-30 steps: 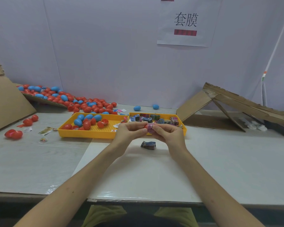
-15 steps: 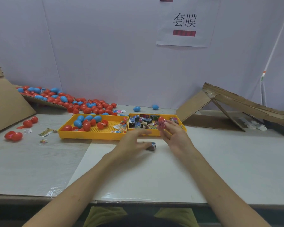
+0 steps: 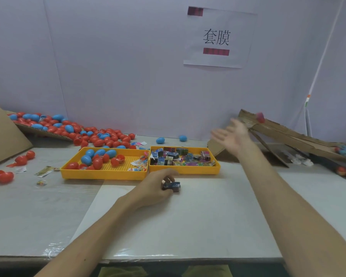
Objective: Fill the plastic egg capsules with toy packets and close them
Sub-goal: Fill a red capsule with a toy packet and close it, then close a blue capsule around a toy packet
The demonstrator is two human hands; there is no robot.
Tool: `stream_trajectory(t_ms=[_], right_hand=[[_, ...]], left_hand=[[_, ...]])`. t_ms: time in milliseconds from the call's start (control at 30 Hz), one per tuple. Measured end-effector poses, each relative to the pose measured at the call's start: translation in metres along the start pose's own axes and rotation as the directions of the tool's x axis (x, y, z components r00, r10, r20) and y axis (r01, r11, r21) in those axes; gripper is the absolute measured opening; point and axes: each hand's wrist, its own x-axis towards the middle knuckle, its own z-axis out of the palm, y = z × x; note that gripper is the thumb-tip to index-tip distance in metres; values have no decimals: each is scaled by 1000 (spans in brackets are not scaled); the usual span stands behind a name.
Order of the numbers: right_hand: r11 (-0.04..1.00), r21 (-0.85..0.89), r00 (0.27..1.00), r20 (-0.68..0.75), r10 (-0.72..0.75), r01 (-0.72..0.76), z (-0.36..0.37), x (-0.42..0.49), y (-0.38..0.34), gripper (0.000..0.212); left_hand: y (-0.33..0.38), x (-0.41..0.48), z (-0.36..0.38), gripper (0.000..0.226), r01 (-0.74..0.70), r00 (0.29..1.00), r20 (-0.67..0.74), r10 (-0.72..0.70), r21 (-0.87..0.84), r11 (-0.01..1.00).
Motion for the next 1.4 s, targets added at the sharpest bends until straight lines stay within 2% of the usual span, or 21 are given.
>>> stream_trajectory(t_ms=[67, 133, 200, 267, 333, 367, 467, 567, 800, 1267, 1400], right_hand=[[937, -345, 999, 12, -50, 51, -5, -12, 38, 34], [835, -521, 984, 129, -126, 175, -5, -30, 74, 20], [702, -627, 936, 300, -183, 338, -9, -45, 103, 23], [481, -709, 852, 486, -195, 515, -15, -55, 124, 29], [300, -740, 793, 598, -113, 601, -19, -61, 134, 36], [269, -743, 782, 620, -69, 613, -21, -63, 136, 42], [258, -739, 765, 644, 3, 622, -23, -66, 136, 48], [274, -741, 772, 636, -9, 614, -23, -67, 135, 48], [322, -746, 789, 614, -7, 583, -23, -66, 133, 38], [299, -762, 800, 600, -10, 575, -26, -59, 129, 26], [296, -779, 826, 559, -71, 552, -29, -58, 126, 14]], left_hand=[[-1, 1, -2, 54, 33, 999, 10, -33, 13, 999], [-1, 1, -3, 60, 65, 998, 11, -66, 15, 998], [-1, 1, -4, 69, 82, 997, 12, -82, 3, 997], [-1, 1, -3, 75, 77, 997, 8, -77, -1, 997], [0, 2, -3, 78, 74, 997, 7, -74, -2, 997], [-1, 2, -3, 78, 74, 997, 7, -74, -5, 997], [-1, 3, -3, 78, 69, 998, 6, -69, -4, 998], [-1, 4, -5, 77, 68, 998, 2, -68, -2, 998], [-4, 4, -4, 72, 69, 998, -14, -69, -5, 998], [-7, 5, -2, 58, 62, 998, -9, -61, 30, 998], [-8, 5, -2, 58, 61, 998, -13, -61, 19, 998]])
